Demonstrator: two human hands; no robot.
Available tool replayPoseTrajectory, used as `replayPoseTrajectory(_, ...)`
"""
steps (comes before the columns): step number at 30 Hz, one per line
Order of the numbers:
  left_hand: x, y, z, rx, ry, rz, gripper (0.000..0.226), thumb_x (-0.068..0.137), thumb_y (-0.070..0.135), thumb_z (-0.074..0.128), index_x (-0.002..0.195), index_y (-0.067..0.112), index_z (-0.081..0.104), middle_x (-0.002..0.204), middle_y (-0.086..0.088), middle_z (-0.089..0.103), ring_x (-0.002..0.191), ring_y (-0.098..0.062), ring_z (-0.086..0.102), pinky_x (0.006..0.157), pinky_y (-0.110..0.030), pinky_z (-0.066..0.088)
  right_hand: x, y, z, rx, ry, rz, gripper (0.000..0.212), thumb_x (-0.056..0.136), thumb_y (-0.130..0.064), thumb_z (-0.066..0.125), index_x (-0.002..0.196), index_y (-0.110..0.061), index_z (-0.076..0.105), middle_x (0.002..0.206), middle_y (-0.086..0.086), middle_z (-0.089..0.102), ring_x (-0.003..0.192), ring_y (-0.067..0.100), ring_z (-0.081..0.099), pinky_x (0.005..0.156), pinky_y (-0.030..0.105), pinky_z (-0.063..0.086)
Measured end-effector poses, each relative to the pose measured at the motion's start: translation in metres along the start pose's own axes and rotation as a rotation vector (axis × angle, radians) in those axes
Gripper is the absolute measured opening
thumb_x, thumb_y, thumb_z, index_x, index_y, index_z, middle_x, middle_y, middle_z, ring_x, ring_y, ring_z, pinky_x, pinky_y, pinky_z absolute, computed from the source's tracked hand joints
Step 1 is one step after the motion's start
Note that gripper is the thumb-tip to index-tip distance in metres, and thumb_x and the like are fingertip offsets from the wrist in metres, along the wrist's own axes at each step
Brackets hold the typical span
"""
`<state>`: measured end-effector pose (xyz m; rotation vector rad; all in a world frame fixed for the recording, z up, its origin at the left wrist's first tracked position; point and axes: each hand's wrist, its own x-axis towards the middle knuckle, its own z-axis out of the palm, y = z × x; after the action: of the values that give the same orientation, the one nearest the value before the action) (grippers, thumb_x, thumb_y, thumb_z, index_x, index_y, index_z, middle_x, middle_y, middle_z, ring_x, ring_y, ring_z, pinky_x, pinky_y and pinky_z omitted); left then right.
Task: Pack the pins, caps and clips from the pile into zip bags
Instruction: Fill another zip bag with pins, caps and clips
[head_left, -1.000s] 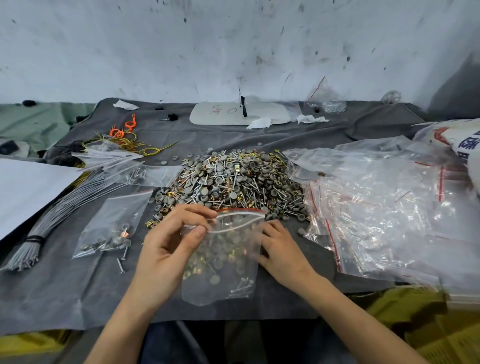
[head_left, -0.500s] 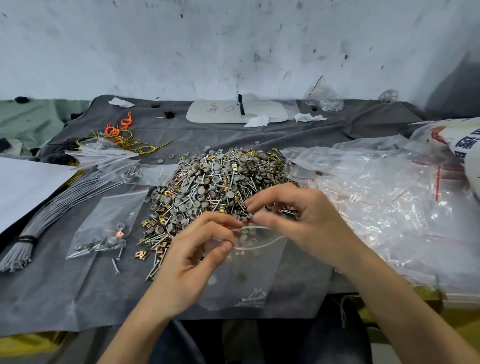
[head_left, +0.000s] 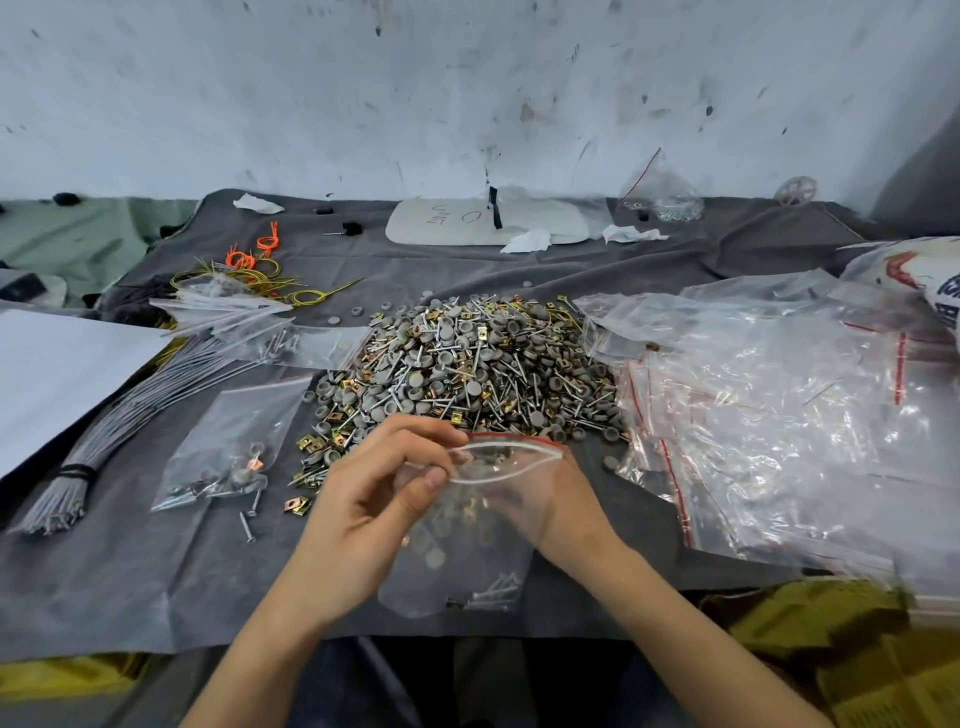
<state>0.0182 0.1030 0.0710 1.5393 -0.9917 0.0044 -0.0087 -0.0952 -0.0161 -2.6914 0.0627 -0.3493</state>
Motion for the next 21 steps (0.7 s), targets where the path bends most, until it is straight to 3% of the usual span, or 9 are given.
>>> replayPoseTrajectory(3,0.000,-0.002,-0.001,-0.002,0.012,-0.015,0.012,0.090,0.027,0.055,0.086,0.026,0.066,0.108,0.008,0.067,0.105,-0.018,0.063,0.089,-0.026,0.047,0.004,-0.003,0.001,-0.141,0.011,0.013,0.031,0.094,-0.041,0.054,0.122,-0.030,0.061,0.119,-0.004,0.062,0.121,0.021,0.045,0.102,0.034,0.021)
replayPoseTrajectory(7,0.001,-0.002,0.002,-0.010,0.013,-0.026,0.012,0.090,0.027,0.055,0.085,0.026,0.066,0.108,0.008,0.067,0.105,-0.017,0.063,0.089,-0.024,0.047,0.011,-0.002,0.001,-0.170,-0.014,-0.041,0.028,0.097,-0.030,0.049,0.121,-0.025,0.062,0.123,0.000,0.061,0.121,0.024,0.048,0.104,0.039,0.031)
replayPoseTrajectory(10,0.000,-0.003,0.002,-0.005,0.012,-0.015,0.012,0.090,0.025,0.056,0.083,0.020,0.064,0.107,0.006,0.067,0.104,-0.015,0.063,0.088,-0.022,0.047,0.007,-0.001,-0.002,-0.137,0.019,-0.026,0.024,0.097,-0.034,0.051,0.118,-0.029,0.061,0.114,-0.002,0.064,0.117,0.021,0.046,0.102,0.036,0.023)
replayPoseTrajectory(13,-0.001,-0.003,0.000,-0.012,0.020,-0.026,0.013,0.090,0.026,0.056,0.082,0.022,0.065,0.107,0.006,0.067,0.104,-0.018,0.063,0.087,-0.024,0.048,0.004,-0.001,-0.027,0.316,0.131,0.145,0.008,0.088,-0.024,0.068,0.094,-0.020,0.071,0.091,-0.004,0.067,0.099,0.018,0.054,0.093,0.042,0.043)
replayPoseTrajectory(14,-0.001,-0.003,0.000,-0.011,0.020,-0.031,0.012,0.090,0.026,0.056,0.083,0.024,0.066,0.107,0.006,0.067,0.104,-0.019,0.063,0.087,-0.025,0.049,0.005,-0.001,-0.042,0.473,0.159,0.216,0.004,0.085,-0.021,0.070,0.085,-0.025,0.071,0.085,-0.009,0.067,0.091,0.013,0.058,0.086,0.037,0.048)
replayPoseTrajectory(16,-0.002,-0.003,0.000,-0.006,0.012,-0.031,0.012,0.090,0.027,0.056,0.085,0.028,0.066,0.107,0.006,0.066,0.104,-0.020,0.063,0.086,-0.025,0.049,0.006,-0.006,-0.072,0.700,0.213,0.273,0.016,0.085,-0.018,0.070,0.078,-0.032,0.070,0.077,-0.011,0.071,0.078,0.003,0.065,0.075,0.021,0.051)
replayPoseTrajectory(18,-0.001,-0.004,0.002,-0.006,0.001,-0.030,0.012,0.090,0.027,0.056,0.086,0.029,0.067,0.108,0.006,0.066,0.103,-0.020,0.063,0.085,-0.026,0.049,0.004,-0.015,-0.096,0.828,0.239,0.235,0.016,0.085,-0.014,0.069,0.079,-0.029,0.072,0.078,-0.009,0.074,0.077,0.004,0.068,0.071,0.014,0.051)
replayPoseTrajectory(21,0.000,-0.005,0.006,0.025,-0.013,-0.017,0.012,0.091,0.027,0.055,0.086,0.029,0.066,0.109,0.006,0.066,0.103,-0.019,0.064,0.084,-0.025,0.049,-0.004,-0.035,-0.117,0.829,0.165,0.115,0.017,0.083,-0.012,0.071,0.079,-0.029,0.073,0.079,-0.007,0.074,0.076,0.008,0.068,0.074,0.019,0.054)
